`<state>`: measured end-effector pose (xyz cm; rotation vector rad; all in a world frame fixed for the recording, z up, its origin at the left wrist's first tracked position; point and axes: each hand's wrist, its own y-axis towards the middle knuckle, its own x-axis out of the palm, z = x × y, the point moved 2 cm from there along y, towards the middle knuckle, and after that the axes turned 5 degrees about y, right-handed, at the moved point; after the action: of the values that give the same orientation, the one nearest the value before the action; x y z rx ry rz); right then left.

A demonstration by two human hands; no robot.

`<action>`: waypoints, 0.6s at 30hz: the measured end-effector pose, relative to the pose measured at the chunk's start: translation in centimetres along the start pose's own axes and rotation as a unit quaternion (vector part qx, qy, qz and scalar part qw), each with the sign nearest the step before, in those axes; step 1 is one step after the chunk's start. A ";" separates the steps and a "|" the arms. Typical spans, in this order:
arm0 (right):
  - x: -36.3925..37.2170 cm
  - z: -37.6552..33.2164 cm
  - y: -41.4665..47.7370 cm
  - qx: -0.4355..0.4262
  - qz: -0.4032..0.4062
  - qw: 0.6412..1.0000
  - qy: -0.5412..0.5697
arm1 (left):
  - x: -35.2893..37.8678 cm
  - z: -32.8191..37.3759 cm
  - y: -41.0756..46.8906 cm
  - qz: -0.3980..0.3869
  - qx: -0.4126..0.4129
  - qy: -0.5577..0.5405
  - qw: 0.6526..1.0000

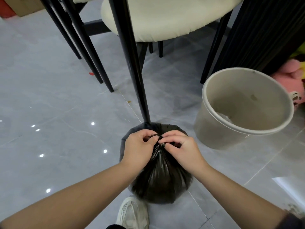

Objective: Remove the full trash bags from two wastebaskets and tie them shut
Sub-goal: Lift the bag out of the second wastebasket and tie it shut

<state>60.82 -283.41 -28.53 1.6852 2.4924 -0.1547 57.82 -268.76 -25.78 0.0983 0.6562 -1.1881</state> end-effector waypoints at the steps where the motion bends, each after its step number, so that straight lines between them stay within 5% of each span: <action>1: 0.4 0.1 0.1 0.010 0.014 1.000 0.014 | -0.2 0.1 0.2 0.006 0.002 0.015 1.000; 5: 1.6 0.6 0.3 0.042 0.061 0.997 0.038 | -0.5 0.1 1.1 -0.013 -0.022 0.037 0.999; 11: 2.2 1.2 0.1 -0.007 0.095 0.995 -0.007 | -0.1 -0.1 2.4 -0.110 -0.237 -0.139 0.955; 18: 1.8 2.7 0.3 -0.080 0.048 0.987 -0.130 | 0.8 -1.8 3.4 -0.169 -0.248 -0.118 0.947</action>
<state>60.57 -282.09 -31.52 1.6028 2.1705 -0.1486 60.26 -267.35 -28.59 -0.5938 0.7593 -1.2993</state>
